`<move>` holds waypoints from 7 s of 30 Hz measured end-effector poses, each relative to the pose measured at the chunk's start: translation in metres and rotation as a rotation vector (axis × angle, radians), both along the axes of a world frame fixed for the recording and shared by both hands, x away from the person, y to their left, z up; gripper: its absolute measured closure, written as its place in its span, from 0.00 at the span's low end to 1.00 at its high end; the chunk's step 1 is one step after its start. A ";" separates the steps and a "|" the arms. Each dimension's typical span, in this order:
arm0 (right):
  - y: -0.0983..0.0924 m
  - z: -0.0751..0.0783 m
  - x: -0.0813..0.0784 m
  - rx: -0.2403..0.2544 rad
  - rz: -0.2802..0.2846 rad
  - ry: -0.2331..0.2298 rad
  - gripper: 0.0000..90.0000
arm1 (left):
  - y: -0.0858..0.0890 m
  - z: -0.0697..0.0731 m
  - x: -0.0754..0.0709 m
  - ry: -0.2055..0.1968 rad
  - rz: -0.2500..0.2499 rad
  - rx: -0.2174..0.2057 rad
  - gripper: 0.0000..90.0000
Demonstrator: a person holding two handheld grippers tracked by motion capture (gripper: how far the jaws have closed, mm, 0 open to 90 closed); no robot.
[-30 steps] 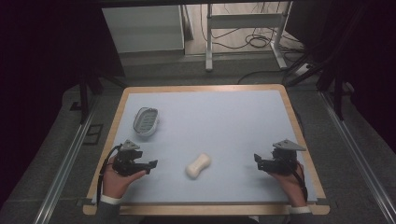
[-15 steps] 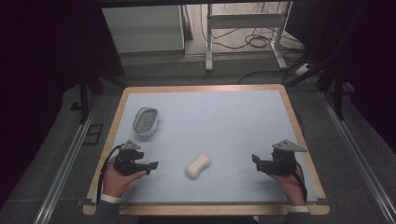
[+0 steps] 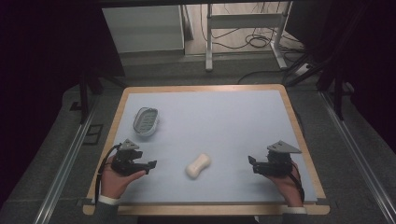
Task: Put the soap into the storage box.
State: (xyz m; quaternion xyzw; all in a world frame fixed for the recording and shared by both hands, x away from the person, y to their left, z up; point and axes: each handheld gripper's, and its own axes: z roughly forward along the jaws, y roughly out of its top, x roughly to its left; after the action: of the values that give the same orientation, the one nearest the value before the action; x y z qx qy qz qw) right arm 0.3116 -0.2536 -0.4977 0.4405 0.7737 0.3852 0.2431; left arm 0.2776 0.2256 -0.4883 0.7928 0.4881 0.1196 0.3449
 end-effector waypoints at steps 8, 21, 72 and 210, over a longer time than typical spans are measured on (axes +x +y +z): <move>-0.006 0.002 0.004 0.005 0.000 0.002 0.11 | -0.004 0.020 -0.009 -0.008 0.005 0.027 0.30; -0.003 0.005 0.010 -0.002 -0.017 -0.007 0.11 | -0.024 0.038 -0.012 -0.015 -0.046 0.020 0.29; -0.006 0.010 0.008 0.005 0.017 -0.005 0.11 | -0.150 0.024 0.027 0.102 -0.300 0.115 0.33; -0.006 0.002 0.011 -0.008 0.002 0.025 0.11 | -0.059 0.043 0.095 0.204 -0.149 0.096 0.55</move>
State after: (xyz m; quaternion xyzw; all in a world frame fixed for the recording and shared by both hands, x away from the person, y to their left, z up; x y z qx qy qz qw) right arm 0.3222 -0.2593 -0.4954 0.4435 0.7787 0.3767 0.2347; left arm 0.3727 0.1671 -0.4453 0.8504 0.4542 0.0358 0.2631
